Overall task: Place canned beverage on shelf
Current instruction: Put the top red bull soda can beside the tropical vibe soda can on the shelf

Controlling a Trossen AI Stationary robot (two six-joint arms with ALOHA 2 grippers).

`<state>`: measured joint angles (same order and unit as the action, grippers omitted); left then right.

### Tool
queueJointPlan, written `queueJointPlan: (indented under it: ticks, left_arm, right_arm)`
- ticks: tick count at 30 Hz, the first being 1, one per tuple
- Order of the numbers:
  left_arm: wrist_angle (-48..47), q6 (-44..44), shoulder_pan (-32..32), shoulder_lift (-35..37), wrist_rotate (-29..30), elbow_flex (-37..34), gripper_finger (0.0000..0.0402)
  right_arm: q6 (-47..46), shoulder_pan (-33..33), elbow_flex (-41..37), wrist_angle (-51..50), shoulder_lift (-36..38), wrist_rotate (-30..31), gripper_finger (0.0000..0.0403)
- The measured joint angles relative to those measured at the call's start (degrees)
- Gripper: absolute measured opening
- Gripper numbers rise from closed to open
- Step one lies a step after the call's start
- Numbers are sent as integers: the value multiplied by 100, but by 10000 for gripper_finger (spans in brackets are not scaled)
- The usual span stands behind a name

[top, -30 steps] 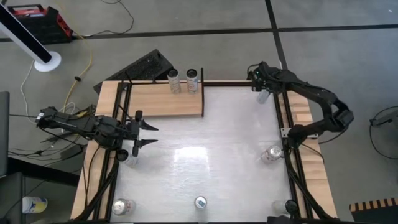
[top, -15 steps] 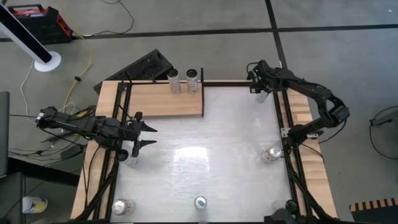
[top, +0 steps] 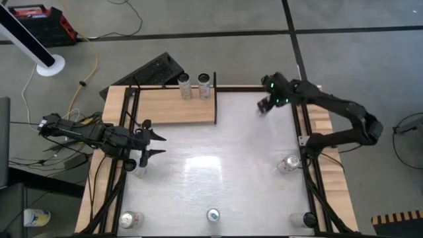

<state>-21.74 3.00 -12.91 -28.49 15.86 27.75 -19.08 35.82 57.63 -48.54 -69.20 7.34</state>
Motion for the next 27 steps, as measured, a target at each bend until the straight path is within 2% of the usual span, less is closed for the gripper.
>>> queueJointPlan:
  ticks: [6, 10, 13, 19, 27]
  left_arm:
    - [-1, -126, -2, -1, 72, 0, 206]
    - [1, -126, 0, 0, 150, 0, 206]
    - [-22, -126, 0, 0, 151, 0, 206]
    - [-153, -126, 0, 0, 151, 0, 206]
    - [-266, -128, 0, 0, 149, 0, 206]
  right_arm:
    - [12, -2233, 0, -23, 119, -9, 263]
    - [261, -3687, 9, 3, -136, -40, 263]
    - [398, -4520, 7, 249, -350, -35, 263]
    - [-7, -5266, 7, 608, -765, -5, 263]
    - [-159, -5475, 50, 907, -1344, 33, 263]
